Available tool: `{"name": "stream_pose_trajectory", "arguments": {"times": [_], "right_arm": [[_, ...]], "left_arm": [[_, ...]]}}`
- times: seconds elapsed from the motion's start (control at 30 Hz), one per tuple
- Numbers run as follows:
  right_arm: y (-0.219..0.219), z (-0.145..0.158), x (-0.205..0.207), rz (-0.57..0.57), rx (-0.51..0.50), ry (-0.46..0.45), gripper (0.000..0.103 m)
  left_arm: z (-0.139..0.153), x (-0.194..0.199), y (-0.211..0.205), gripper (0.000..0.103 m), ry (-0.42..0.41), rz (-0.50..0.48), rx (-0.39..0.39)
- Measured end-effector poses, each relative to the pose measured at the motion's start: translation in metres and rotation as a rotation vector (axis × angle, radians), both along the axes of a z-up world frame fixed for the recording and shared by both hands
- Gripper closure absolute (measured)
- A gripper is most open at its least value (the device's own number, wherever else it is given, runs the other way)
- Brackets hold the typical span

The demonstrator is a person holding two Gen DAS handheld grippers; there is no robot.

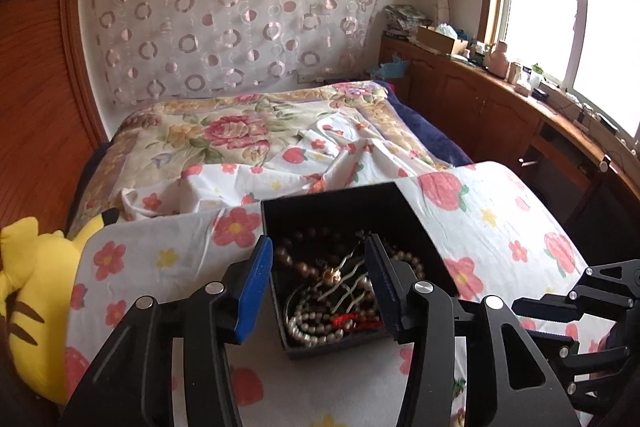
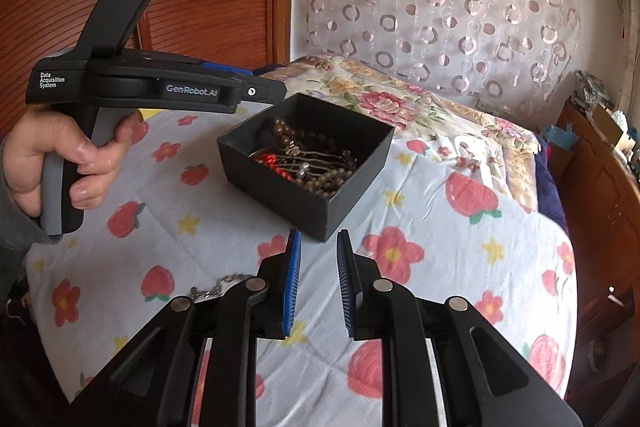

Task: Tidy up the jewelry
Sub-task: 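Withdraw both grippers and move the right gripper to the green pendant chain, then grasp the green pendant chain with the right gripper while the left grasps the gold ring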

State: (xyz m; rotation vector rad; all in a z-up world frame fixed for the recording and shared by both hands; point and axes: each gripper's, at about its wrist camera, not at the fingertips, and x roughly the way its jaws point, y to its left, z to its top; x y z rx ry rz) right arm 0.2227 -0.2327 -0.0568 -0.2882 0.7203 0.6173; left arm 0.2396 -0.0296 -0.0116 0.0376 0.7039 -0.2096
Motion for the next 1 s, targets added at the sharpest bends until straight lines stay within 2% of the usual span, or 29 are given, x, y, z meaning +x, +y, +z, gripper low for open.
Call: {"name": "stream_pose_trajectory", "arguments": {"times": [0.17, 0.37, 0.43, 0.57, 0.7, 1.0], "right_arm": [[0.0, -0.013, -0.013, 0.02, 0.012, 0.026, 0.083], [0.015, -0.033, -0.015, 0.05, -0.019, 0.082, 0.083], [0.021, -0.039, -0.012, 0.062, -0.046, 0.107, 0.083], [0.028, -0.046, -0.01, 0.072, -0.067, 0.137, 0.083], [0.033, -0.049, -0.01, 0.082, -0.079, 0.15, 0.072], [0.041, -0.056, -0.005, 0.088, -0.101, 0.164, 0.064]], "left_arm": [[-0.006, -0.028, 0.008, 0.053, -0.008, -0.02, -0.005], [-0.018, -0.06, 0.015, 0.037, -0.01, -0.039, 0.003], [-0.022, -0.072, 0.017, 0.028, -0.005, -0.044, 0.0], [-0.03, -0.093, 0.02, 0.026, -0.011, -0.047, 0.001], [-0.038, -0.11, 0.024, 0.026, -0.005, -0.045, -0.016], [-0.046, -0.121, 0.026, 0.026, 0.003, -0.051, -0.012]]}}
